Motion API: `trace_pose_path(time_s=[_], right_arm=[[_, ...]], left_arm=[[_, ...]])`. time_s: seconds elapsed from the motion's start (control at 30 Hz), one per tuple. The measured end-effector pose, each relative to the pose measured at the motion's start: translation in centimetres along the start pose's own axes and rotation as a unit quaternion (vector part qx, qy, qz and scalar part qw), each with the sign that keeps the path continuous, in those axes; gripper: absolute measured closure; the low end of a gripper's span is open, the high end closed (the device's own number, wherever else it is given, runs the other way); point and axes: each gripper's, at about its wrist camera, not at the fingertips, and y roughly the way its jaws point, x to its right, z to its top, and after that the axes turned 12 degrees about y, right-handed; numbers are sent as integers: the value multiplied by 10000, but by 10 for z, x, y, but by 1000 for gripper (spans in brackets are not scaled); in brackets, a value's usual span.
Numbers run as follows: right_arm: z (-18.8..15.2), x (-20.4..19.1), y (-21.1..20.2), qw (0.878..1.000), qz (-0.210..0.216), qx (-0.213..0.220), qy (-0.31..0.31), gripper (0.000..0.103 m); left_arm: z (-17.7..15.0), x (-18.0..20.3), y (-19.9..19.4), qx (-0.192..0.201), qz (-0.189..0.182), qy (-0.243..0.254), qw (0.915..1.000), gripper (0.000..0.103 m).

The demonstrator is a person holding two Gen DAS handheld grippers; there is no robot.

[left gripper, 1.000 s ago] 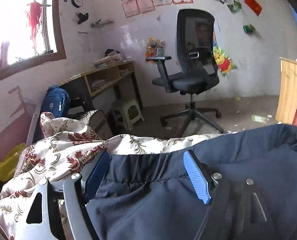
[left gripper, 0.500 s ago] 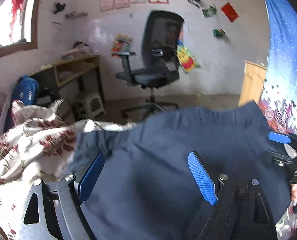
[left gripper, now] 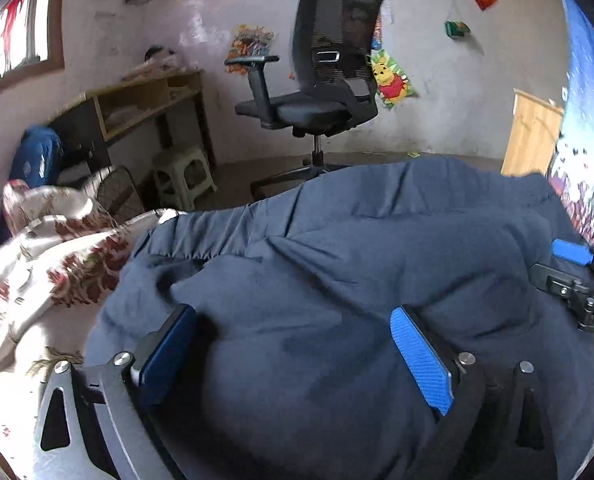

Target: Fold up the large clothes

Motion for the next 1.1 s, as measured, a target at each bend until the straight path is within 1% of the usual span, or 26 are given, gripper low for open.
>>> trace_pose_path(time_s=[0.07,0.13,0.2,0.27,0.47,0.67,0.77,0.87,0.93,1.1], right_arm=[[3,15,7,9996,62,17,281,9],[0,26,15,9982,239,-32,547,8],[-6,27,25,9979,308,-85,564,6],[-9,25,33,9983,292,-108,490,4],[-14,31,45,9967,513,-176,601,1],[-20,33,46,9965,540,-89,624,1],[-19,35,44,9962,582,-50,639,1],[-26,41,31,9943,776,223,699,1],[-32,43,22,9931,834,388,725,1],[-43,40,9,9936,684,619,647,1]], left_arm=[[-2,-16,7,-9,-251,-386,9989,0],[-6,-29,16,-66,-509,-744,9959,0],[-9,-34,25,-133,-781,-906,9927,0],[-11,-32,33,-193,-872,-896,9920,0],[-12,-23,40,-275,-765,-747,9939,0],[-13,-17,38,-262,-586,-627,9960,0],[-15,-16,36,-198,-567,-640,9961,0],[-21,-16,29,-42,-524,-689,9962,0],[-28,-12,21,102,-419,-660,9969,0],[-36,-6,11,270,-184,-569,9978,0]])
